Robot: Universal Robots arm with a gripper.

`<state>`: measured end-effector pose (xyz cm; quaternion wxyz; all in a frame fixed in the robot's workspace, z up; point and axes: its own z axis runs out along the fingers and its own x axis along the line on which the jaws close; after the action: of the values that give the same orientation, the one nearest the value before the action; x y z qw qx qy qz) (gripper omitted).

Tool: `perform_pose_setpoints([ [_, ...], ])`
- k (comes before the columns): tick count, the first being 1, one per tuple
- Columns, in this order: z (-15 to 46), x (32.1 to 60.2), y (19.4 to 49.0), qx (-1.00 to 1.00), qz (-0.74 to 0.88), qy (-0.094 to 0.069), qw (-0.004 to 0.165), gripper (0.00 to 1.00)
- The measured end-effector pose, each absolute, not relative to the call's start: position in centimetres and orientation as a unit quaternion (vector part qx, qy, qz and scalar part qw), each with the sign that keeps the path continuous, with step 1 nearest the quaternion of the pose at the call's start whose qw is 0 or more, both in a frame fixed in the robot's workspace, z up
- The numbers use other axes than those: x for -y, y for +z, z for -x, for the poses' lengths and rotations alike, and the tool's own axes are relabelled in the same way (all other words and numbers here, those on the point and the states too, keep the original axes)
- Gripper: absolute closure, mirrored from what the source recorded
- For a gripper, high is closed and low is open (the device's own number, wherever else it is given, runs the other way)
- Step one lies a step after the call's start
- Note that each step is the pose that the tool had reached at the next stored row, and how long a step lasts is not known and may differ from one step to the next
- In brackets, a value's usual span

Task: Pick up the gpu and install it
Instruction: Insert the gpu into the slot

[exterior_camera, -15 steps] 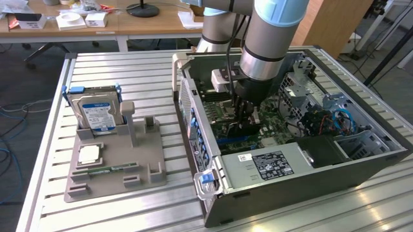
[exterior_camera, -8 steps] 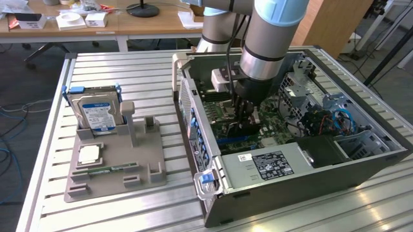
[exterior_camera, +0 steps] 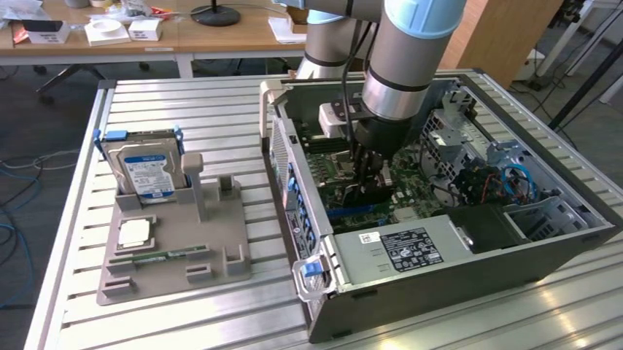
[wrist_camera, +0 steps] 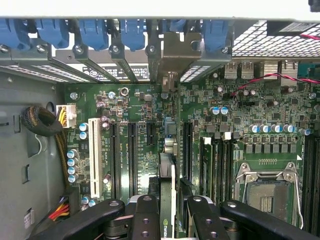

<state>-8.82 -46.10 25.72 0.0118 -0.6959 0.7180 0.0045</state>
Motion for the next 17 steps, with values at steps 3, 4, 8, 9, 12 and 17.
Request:
perform_pose_setpoints([
  [3, 8.82, 46.12, 25.72, -0.718, 0.696, 0.005, 0.012, 0.74],
  [4, 8.82, 46.12, 25.72, -0.718, 0.696, 0.005, 0.012, 0.74],
  [8, 8.82, 46.13, 25.67, -0.718, 0.696, 0.004, 0.012, 0.74],
  [9, 8.82, 46.13, 25.66, -0.718, 0.696, 0.004, 0.012, 0.74],
  [12, 8.83, 46.14, 25.65, -0.718, 0.696, 0.004, 0.012, 0.74],
  [17, 8.82, 46.14, 25.65, -0.718, 0.696, 0.004, 0.012, 0.74],
])
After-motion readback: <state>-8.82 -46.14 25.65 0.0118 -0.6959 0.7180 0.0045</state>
